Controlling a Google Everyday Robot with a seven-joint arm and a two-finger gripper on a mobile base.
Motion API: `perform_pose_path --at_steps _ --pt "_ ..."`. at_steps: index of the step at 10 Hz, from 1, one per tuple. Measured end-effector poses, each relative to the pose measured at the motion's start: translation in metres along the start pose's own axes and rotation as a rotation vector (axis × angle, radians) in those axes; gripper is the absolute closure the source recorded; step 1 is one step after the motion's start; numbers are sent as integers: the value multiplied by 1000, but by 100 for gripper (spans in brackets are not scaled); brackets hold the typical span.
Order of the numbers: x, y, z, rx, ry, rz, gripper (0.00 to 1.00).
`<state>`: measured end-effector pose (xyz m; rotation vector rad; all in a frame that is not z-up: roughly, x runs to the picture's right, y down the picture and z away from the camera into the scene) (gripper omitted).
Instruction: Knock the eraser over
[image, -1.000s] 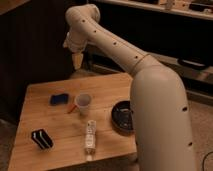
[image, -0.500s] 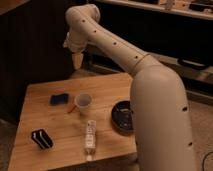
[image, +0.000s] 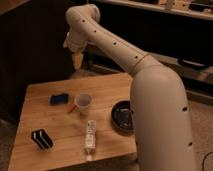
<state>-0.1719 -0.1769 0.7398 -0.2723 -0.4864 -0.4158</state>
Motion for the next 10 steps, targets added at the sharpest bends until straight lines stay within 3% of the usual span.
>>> perform_pose_path --at_steps 3,6,8,10 --pt "-6 -13 1 -2 -29 -47 20" --pt "-42 -19 9 -7 -121 -174 21" --pt "-81 1 7 -9 -167 -281 38" --pt "-106 27 -1 -15 -191 -350 55"
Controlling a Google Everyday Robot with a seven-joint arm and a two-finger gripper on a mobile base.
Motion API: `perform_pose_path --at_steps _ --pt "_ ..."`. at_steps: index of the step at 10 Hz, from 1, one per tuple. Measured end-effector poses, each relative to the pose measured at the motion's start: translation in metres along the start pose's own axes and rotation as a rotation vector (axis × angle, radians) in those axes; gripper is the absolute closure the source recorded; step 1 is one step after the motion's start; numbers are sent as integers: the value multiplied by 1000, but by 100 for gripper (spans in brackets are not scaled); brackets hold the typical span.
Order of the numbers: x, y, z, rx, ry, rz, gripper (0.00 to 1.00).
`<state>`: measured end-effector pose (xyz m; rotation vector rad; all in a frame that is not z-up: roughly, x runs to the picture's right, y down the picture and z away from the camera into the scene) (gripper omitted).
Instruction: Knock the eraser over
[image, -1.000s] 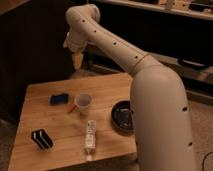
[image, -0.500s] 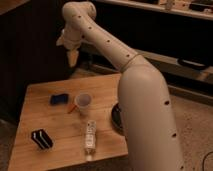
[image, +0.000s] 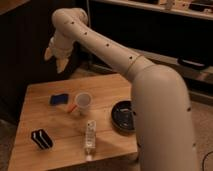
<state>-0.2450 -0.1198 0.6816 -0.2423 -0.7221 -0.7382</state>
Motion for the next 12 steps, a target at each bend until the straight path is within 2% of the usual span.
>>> perform_pose_path --at_steps 1,3,4,5,8,12 --pt "-19 16 -4 -7 0 -32 67" --pt "-35 39 -9 -32 29 -56 85" --pt "-43 48 -5 -58 40 -73 95" --pt "-49 58 6 -90 43 -95 100" --pt "-66 79 24 -132 12 -154 100" --pt "-70 86 22 -138 1 -159 100"
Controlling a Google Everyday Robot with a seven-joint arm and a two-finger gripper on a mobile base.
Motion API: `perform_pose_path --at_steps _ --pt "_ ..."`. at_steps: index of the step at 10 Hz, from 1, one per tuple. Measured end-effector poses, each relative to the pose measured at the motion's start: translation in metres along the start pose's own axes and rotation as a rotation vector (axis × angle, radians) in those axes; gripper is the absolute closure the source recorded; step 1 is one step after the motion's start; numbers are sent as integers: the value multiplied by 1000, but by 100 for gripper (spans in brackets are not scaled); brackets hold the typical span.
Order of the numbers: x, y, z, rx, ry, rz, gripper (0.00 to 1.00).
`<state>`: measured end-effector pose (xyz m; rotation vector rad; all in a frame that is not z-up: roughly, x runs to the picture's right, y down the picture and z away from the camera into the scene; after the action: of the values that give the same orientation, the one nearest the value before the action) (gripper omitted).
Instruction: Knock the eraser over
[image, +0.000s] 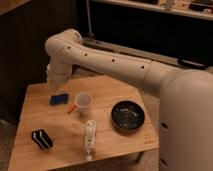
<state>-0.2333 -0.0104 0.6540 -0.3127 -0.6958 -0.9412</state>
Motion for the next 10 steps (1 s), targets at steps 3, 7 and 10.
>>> perform_pose_path --at_steps 3,7,10 --pt "1 0 0 0 0 2 100" --pt "-20 -6 2 -9 -4 -92 100" --pt "-79 -6 6 -4 -15 -199 100"
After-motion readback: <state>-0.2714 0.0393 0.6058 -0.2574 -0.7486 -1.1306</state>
